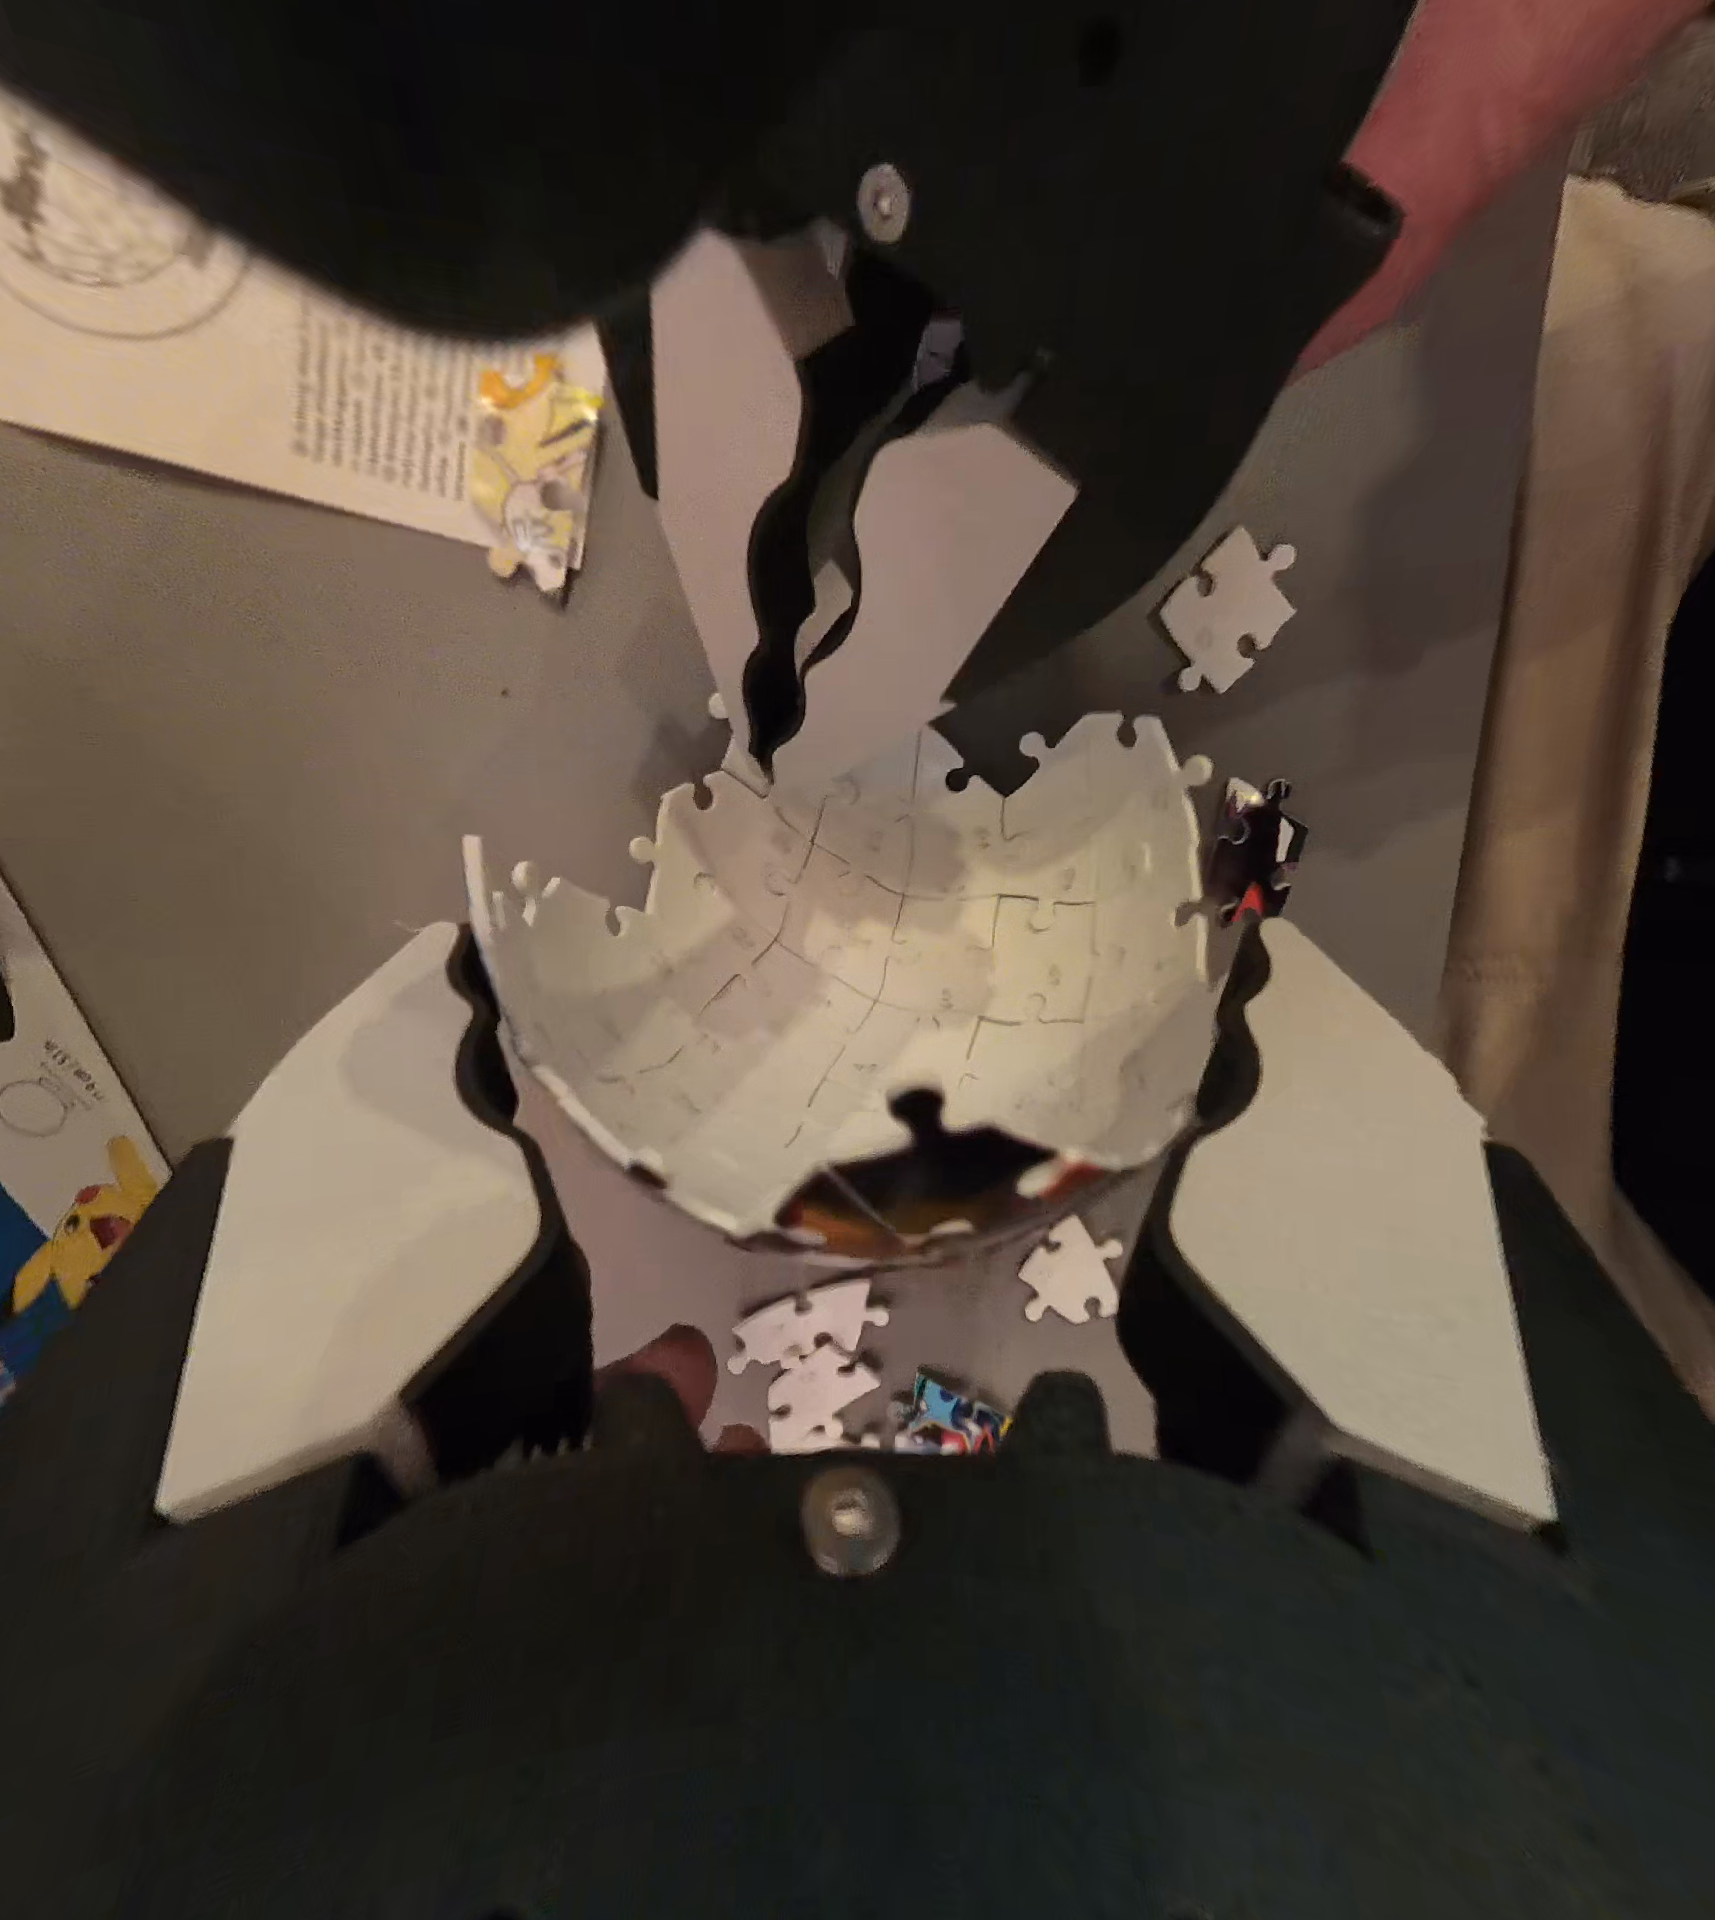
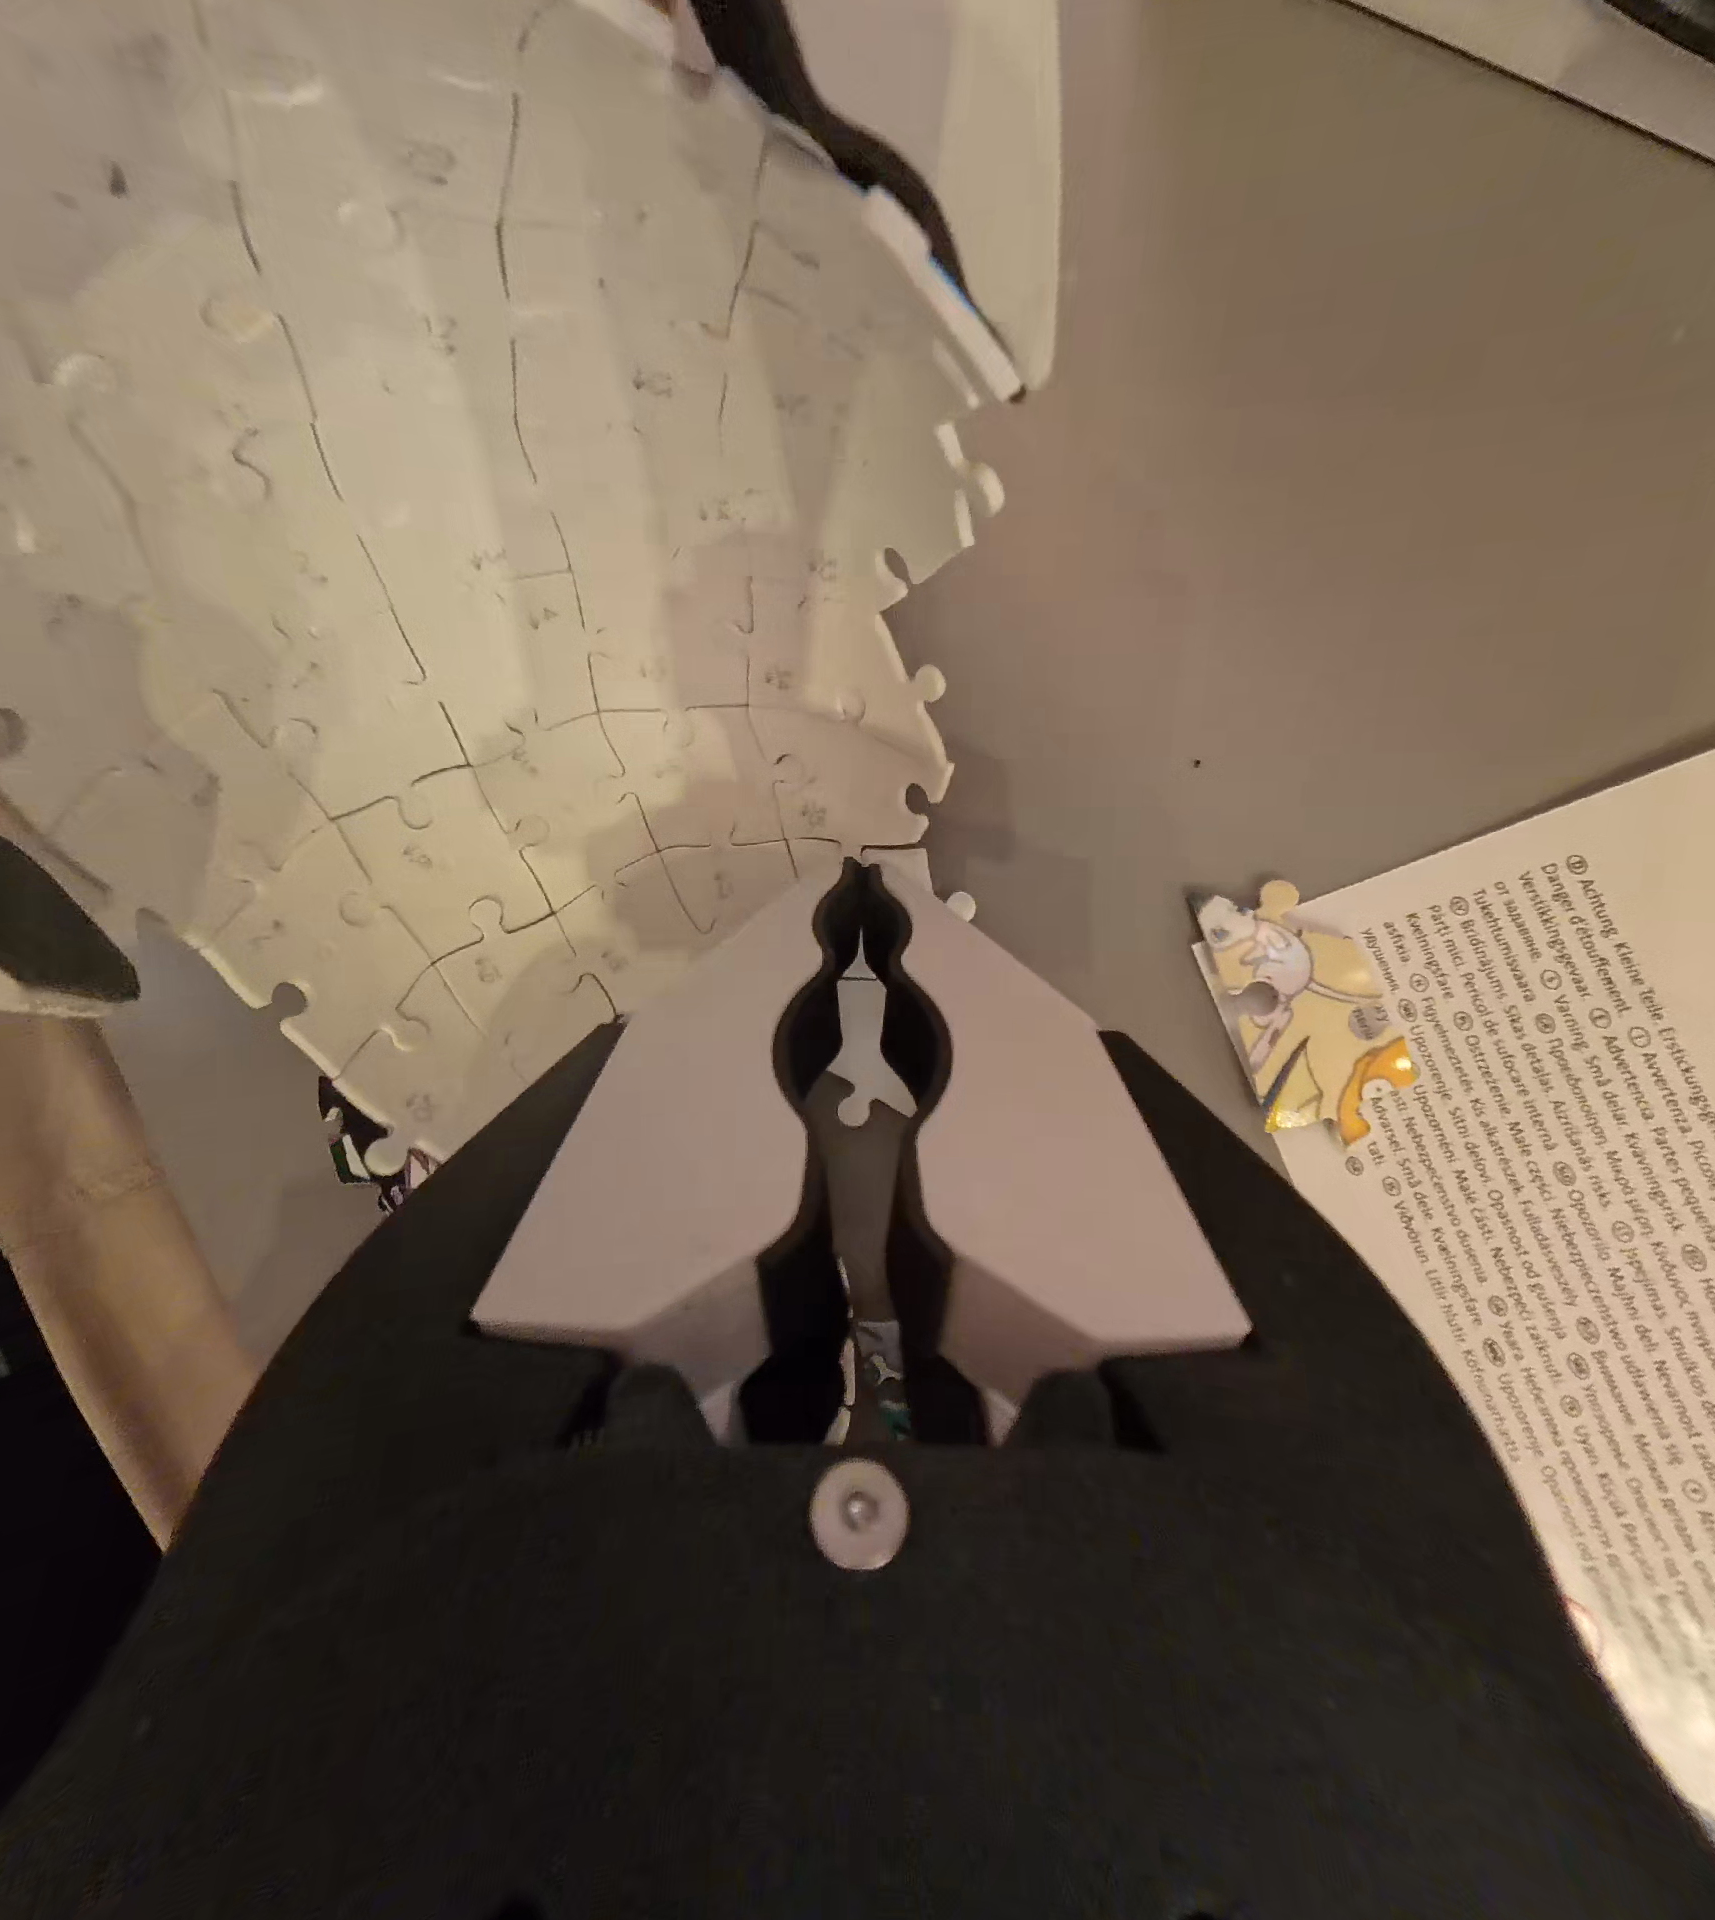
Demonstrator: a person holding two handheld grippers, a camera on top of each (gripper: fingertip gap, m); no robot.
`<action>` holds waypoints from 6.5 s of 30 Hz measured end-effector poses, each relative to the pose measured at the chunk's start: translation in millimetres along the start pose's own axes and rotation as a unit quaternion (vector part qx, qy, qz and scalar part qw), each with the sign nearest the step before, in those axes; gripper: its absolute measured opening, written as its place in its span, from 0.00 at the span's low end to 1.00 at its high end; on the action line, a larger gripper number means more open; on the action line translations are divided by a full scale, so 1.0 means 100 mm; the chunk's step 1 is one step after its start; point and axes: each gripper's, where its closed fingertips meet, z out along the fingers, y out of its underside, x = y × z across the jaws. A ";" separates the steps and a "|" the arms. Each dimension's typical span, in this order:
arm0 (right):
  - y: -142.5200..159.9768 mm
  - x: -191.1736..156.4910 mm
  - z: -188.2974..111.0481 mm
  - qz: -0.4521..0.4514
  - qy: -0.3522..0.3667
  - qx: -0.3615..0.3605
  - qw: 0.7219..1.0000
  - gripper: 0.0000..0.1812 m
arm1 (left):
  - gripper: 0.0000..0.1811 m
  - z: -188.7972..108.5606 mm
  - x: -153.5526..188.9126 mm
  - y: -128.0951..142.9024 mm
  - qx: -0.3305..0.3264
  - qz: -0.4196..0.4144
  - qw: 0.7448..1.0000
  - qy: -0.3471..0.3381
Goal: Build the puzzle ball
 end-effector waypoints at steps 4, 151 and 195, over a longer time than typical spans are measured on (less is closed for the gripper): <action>0.00 0.00 0.00 0.005 -0.004 0.000 1.000 0.00 | 0.73 -0.09 -0.01 -0.04 0.038 0.002 0.999 -0.007; 0.04 -0.21 -0.25 0.134 -0.089 0.011 0.987 0.06 | 0.04 -0.14 -0.21 0.06 0.139 -0.054 0.923 -0.356; 0.18 -0.21 -0.41 0.096 -0.014 0.004 0.995 0.03 | 0.02 -0.26 -0.14 0.02 0.164 -0.062 0.894 -0.413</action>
